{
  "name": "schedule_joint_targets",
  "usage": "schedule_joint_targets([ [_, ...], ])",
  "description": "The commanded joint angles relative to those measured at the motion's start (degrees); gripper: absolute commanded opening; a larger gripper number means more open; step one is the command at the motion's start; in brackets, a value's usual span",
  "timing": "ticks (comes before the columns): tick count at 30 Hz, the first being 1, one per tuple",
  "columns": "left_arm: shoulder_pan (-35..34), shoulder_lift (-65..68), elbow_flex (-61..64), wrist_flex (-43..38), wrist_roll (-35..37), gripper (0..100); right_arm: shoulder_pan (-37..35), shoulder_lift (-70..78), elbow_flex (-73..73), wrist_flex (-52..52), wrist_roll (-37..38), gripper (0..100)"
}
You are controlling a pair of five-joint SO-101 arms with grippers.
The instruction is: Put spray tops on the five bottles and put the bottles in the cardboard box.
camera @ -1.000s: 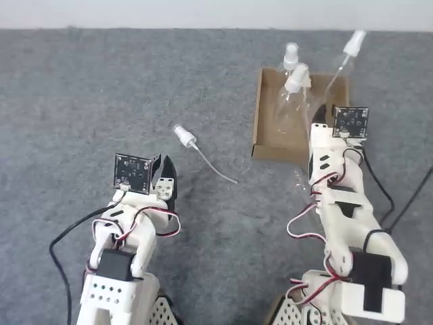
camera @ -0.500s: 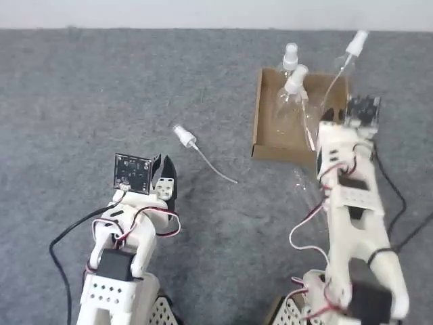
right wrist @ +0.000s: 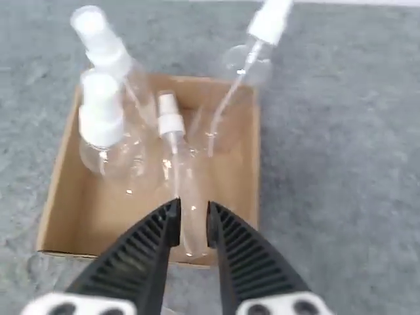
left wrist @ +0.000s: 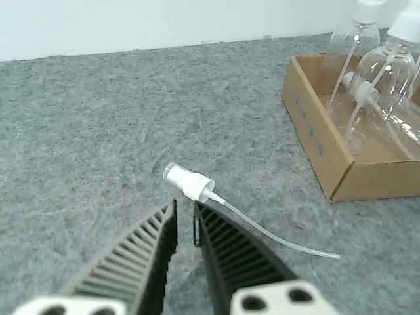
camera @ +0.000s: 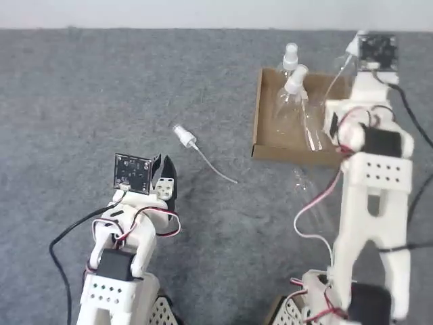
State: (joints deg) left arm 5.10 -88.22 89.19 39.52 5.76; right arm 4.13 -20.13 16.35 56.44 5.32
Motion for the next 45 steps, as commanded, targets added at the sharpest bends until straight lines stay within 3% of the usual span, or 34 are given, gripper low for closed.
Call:
schedule_joint_targets([
  [1,-0.1,-1.1,-0.7,-1.7,-0.4,4,-2.0,5.6,-7.1,-2.0,-0.4,5.8],
  [6,-0.1,-1.1,-0.7,-1.7,-0.4,4,-3.5,18.6,-15.3,-4.8,-0.4,24.3],
  [10,-0.1,-1.1,-0.7,-1.7,-0.4,4,-3.2,26.7,-21.0,-7.1,-0.4,28.0],
  [18,-0.1,-1.1,-0.7,-1.7,-0.4,4,-3.2,36.4,-22.2,-22.7,-0.4,27.9],
  [32,0.2,-1.1,-0.7,-1.5,-0.4,4,1.2,44.8,-22.6,-32.6,-0.4,27.7],
  [40,-0.1,-1.1,-0.7,-1.5,-0.4,4,1.3,46.3,-22.5,-37.1,-0.4,11.6],
  [45,-0.1,-1.1,-0.7,-1.5,-0.4,4,2.8,47.8,-22.6,-39.1,-0.4,9.7],
])
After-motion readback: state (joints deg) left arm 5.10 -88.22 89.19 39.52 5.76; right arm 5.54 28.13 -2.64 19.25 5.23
